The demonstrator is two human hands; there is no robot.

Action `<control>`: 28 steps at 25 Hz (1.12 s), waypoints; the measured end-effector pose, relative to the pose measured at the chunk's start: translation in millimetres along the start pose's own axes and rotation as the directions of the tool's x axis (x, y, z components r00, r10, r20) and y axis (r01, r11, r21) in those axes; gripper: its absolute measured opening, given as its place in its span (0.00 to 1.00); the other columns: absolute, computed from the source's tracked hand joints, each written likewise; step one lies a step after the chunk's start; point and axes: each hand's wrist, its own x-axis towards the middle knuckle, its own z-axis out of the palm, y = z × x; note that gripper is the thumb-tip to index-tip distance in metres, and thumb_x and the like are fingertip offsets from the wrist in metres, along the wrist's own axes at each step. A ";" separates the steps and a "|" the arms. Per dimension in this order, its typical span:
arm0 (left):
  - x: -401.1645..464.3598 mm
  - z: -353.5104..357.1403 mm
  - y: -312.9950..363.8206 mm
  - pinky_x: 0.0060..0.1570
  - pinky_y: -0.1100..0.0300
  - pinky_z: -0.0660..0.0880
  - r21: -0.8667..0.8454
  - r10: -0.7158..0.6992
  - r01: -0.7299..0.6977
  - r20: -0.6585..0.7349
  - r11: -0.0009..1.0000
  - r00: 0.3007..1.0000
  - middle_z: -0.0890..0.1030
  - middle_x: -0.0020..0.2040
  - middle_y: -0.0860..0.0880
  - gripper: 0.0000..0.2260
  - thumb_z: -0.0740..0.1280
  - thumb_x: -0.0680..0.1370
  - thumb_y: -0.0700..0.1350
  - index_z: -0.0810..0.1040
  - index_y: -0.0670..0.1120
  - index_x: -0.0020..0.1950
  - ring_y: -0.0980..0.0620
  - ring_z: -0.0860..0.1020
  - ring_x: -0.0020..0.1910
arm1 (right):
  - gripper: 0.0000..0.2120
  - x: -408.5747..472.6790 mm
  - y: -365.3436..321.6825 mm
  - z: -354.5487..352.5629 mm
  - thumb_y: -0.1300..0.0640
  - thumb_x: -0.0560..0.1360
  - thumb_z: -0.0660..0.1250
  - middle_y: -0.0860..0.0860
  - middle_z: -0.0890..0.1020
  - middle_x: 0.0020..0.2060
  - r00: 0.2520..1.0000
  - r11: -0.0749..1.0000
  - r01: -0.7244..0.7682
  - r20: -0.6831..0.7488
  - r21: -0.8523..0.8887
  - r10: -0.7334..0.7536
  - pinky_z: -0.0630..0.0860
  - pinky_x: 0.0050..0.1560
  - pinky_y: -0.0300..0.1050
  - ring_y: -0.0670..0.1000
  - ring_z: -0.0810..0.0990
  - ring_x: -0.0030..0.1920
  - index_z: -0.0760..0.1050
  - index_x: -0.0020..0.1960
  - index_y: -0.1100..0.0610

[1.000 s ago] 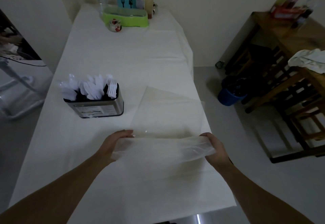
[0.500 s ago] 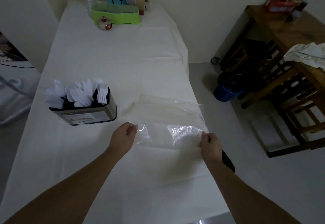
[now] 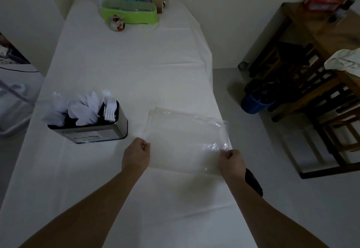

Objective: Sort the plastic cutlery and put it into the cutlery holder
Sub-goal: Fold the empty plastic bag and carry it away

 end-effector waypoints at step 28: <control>8.3 -12.6 24.6 0.47 0.54 0.77 0.164 -0.188 0.153 0.226 0.975 0.956 0.83 0.48 0.37 0.09 0.64 0.77 0.36 0.83 0.33 0.46 0.38 0.82 0.50 | 0.04 -26.4 20.4 -23.2 0.56 0.67 0.66 0.54 0.84 0.39 0.973 0.958 -0.209 0.139 0.198 0.184 0.82 0.49 0.55 0.59 0.84 0.44 0.75 0.41 0.49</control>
